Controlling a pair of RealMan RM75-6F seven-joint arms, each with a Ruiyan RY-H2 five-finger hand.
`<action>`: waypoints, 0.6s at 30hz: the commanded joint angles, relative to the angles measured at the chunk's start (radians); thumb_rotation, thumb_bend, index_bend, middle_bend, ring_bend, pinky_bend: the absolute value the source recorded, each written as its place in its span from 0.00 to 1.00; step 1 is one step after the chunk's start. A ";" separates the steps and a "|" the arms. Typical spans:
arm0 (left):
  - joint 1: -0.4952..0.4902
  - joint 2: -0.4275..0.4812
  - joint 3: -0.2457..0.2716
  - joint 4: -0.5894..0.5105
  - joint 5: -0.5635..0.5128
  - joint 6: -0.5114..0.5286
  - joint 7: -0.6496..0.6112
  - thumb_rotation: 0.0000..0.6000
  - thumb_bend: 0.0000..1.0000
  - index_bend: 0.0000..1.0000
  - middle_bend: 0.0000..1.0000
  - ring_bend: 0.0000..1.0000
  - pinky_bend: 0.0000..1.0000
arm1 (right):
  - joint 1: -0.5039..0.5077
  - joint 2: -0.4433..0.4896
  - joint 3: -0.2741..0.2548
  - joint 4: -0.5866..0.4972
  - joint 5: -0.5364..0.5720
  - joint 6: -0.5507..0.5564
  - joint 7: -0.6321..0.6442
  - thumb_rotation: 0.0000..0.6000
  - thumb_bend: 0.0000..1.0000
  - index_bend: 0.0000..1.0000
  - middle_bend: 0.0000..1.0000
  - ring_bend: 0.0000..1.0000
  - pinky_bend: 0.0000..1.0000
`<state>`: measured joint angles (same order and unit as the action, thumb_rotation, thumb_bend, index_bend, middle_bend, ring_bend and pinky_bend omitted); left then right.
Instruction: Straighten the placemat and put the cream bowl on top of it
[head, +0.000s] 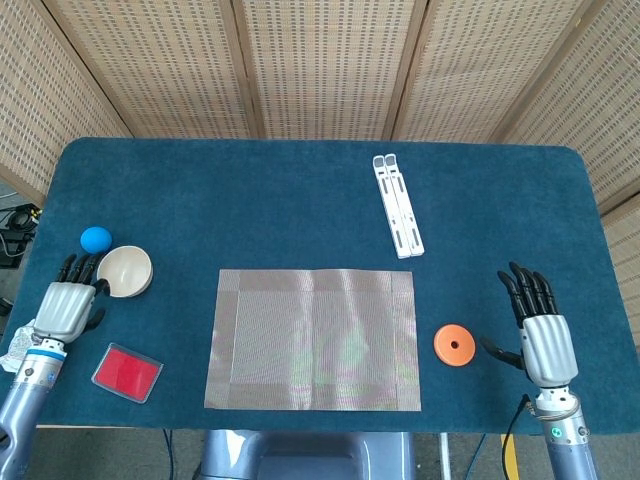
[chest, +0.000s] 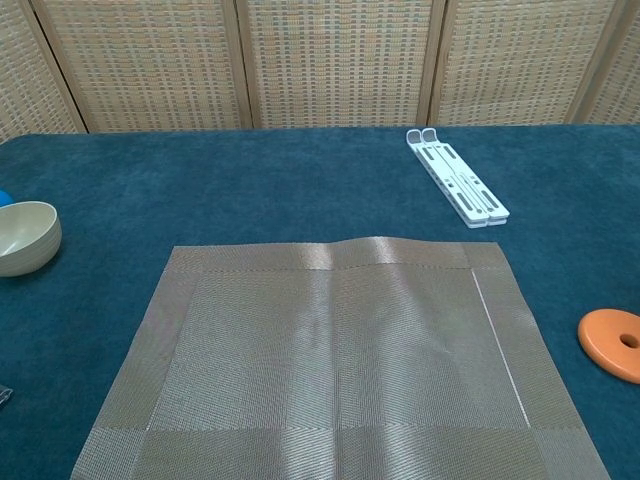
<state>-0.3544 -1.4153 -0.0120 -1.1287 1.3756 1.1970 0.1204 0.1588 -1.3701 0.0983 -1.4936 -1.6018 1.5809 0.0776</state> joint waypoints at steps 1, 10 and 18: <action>-0.006 -0.016 -0.007 0.024 0.000 -0.012 -0.011 1.00 0.38 0.45 0.00 0.00 0.00 | 0.000 0.000 -0.001 -0.001 0.000 -0.002 0.000 1.00 0.26 0.11 0.00 0.00 0.00; -0.029 -0.048 -0.029 0.078 -0.015 -0.061 -0.012 1.00 0.42 0.45 0.00 0.00 0.00 | 0.001 -0.001 -0.003 -0.001 -0.002 -0.004 -0.005 1.00 0.26 0.11 0.00 0.00 0.00; -0.043 -0.075 -0.040 0.107 -0.027 -0.093 -0.010 1.00 0.42 0.49 0.00 0.00 0.00 | 0.002 -0.001 -0.004 -0.001 -0.001 -0.007 -0.007 1.00 0.26 0.11 0.00 0.00 0.00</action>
<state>-0.3956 -1.4872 -0.0503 -1.0255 1.3494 1.1068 0.1095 0.1605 -1.3714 0.0948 -1.4943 -1.6032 1.5742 0.0710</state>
